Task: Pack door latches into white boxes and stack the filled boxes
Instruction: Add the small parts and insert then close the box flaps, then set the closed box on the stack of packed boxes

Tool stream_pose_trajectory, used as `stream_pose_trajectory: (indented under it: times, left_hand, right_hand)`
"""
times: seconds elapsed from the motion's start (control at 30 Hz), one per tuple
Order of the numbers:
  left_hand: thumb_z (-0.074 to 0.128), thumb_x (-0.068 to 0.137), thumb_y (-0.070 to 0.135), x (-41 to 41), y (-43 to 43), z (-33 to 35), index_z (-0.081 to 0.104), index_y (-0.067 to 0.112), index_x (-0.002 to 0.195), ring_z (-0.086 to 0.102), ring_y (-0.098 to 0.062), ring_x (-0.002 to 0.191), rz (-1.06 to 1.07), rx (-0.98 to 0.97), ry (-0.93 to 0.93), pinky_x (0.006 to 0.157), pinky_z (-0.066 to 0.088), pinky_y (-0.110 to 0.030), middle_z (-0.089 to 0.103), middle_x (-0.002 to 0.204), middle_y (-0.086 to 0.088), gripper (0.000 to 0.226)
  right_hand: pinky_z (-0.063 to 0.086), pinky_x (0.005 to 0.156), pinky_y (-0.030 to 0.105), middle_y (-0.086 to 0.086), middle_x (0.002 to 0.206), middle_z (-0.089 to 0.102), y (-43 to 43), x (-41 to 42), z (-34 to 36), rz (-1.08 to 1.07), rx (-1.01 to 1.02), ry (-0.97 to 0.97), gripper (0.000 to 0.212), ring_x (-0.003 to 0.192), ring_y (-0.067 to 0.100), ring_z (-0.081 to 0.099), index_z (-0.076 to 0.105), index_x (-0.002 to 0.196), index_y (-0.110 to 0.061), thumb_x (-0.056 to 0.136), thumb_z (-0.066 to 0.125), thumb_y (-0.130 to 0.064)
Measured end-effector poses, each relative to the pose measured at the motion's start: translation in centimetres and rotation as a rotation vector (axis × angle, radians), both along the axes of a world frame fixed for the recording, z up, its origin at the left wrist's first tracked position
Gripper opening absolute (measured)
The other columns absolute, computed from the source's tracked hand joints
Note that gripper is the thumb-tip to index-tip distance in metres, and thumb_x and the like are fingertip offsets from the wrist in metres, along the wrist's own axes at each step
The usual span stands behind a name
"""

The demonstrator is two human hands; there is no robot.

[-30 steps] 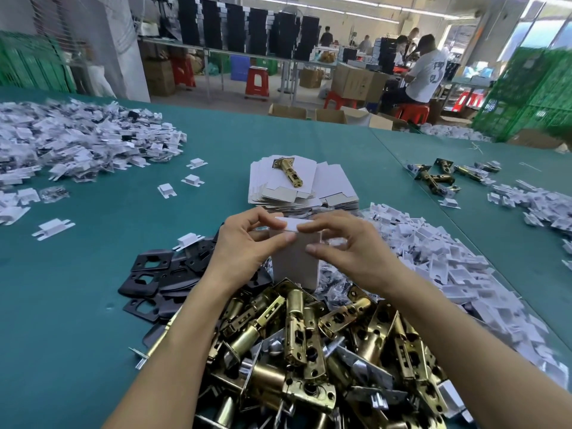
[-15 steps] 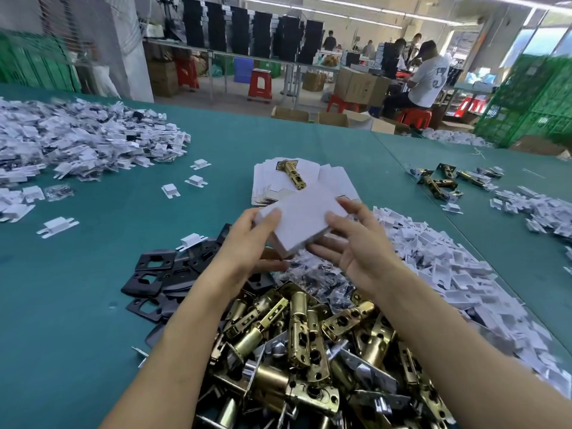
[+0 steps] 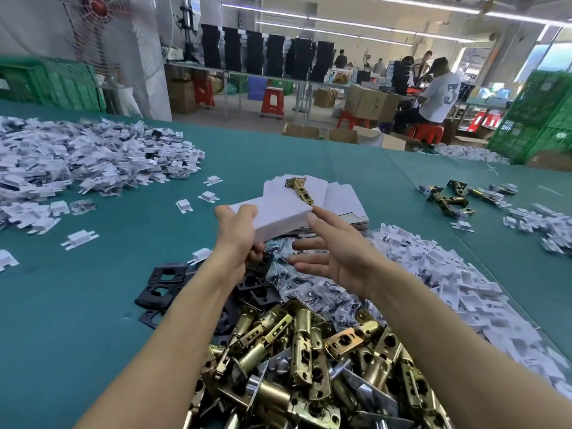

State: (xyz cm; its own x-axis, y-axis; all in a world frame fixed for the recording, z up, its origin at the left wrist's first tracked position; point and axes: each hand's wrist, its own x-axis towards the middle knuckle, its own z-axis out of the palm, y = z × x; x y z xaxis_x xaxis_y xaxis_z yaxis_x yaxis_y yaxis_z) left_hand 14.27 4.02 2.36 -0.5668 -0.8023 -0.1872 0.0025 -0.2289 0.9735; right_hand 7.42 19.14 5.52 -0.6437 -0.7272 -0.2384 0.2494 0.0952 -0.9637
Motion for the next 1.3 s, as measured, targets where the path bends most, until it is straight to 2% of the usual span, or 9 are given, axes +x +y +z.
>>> stream_pose_trajectory:
  times: [0.07,0.17,0.3,0.4,0.5,0.7,0.77,0.9,1.3]
  left_hand:
    - [0.036,0.098,0.020,-1.0,-2.2,0.1,0.021,0.020,0.099,0.039,-0.012,0.035,0.125,0.032,0.041,0.036,0.028,-0.018,0.043,0.074,-0.012,0.015]
    - [0.028,0.099,0.015,-1.7,-6.3,-0.3,0.018,0.017,0.107,0.047,-0.016,0.037,0.257,0.026,0.020,0.036,0.038,-0.018,0.049,0.085,-0.017,0.013]
    - [0.032,0.103,0.014,-1.3,-11.0,-2.9,0.004,0.011,0.147,0.054,-0.027,0.054,0.253,-0.013,-0.190,0.036,0.048,-0.023,0.055,0.120,-0.026,0.053]
    - [0.045,0.099,0.018,-0.6,-12.7,-5.3,-0.010,0.002,0.154,0.060,-0.037,0.088,0.194,-0.169,-0.485,0.076,0.055,-0.045,0.058,0.131,-0.028,0.079]
    - [0.064,0.091,0.035,1.0,-14.2,-6.5,0.027,-0.003,0.147,0.044,-0.043,0.130,0.134,-0.348,-0.791,0.104,0.042,-0.046,0.047,0.144,-0.026,0.077]
    - [0.070,0.083,0.053,2.5,-13.5,-7.2,0.050,0.027,0.116,0.050,-0.038,0.118,0.045,-0.601,-0.801,0.097,0.045,-0.047,0.048,0.132,-0.016,0.046]
    - [0.072,0.077,0.062,2.6,-12.7,-7.3,0.049,0.033,0.125,0.050,-0.037,0.120,-0.059,-0.659,-0.826,0.096,0.047,-0.046,0.048,0.132,-0.013,0.061]
    - [0.083,0.067,0.059,2.7,-12.5,-7.6,0.049,0.033,0.132,0.048,-0.034,0.122,-0.079,-0.747,-0.836,0.094,0.045,-0.042,0.049,0.134,-0.010,0.078]
    - [0.084,0.070,0.052,2.1,-11.8,-7.8,0.049,0.028,0.136,0.045,-0.036,0.124,-0.007,-0.731,-0.840,0.092,0.042,-0.041,0.045,0.134,-0.010,0.078]
  right_hand:
    - [0.062,0.065,0.035,0.025,0.111,0.065,0.4,-0.4,0.0,0.050,0.067,0.044,0.059,0.076,0.030,0.074,0.028,0.151,-0.033,0.100,0.058,-0.028]
    - [0.059,0.061,0.032,0.021,0.106,0.067,1.8,-1.5,-0.4,0.068,0.163,0.146,0.041,0.070,0.023,0.070,0.048,0.137,-0.012,0.099,0.060,-0.021]
    - [0.050,0.050,0.025,0.014,0.091,0.066,3.1,-4.0,-1.6,0.019,0.299,0.270,0.013,0.058,0.015,0.063,0.063,0.109,-0.010,0.101,0.055,-0.014]
    - [0.040,0.045,0.023,0.012,0.085,0.066,2.6,-6.6,-2.2,-0.058,0.417,0.388,0.012,0.055,0.013,0.057,0.065,0.100,-0.009,0.100,0.054,-0.013]
    - [0.035,0.044,0.023,0.012,0.082,0.067,1.7,-9.1,-2.6,-0.112,0.503,0.435,0.012,0.054,0.013,0.053,0.065,0.096,-0.008,0.099,0.054,-0.011]
    - [0.051,0.062,0.034,0.018,0.094,0.070,-0.4,-13.9,-3.9,-0.377,0.630,0.719,0.027,0.077,0.032,0.060,0.073,0.097,-0.003,0.088,0.048,0.002]
    - [0.050,0.086,0.040,0.023,0.118,0.064,-1.2,-15.8,-4.6,-0.409,0.747,0.839,0.026,0.104,0.039,0.058,0.066,0.110,-0.001,0.089,0.051,-0.004]
    - [0.038,0.096,0.043,0.027,0.136,0.043,-2.6,-18.6,-5.9,-0.352,1.032,0.878,0.039,0.125,0.042,0.040,0.050,0.120,0.000,0.096,0.053,-0.031]
    - [0.041,0.095,0.045,0.026,0.125,0.051,-3.2,-18.4,-7.4,-0.487,1.001,1.119,0.035,0.115,0.041,0.045,0.061,0.115,-0.001,0.096,0.050,-0.027]
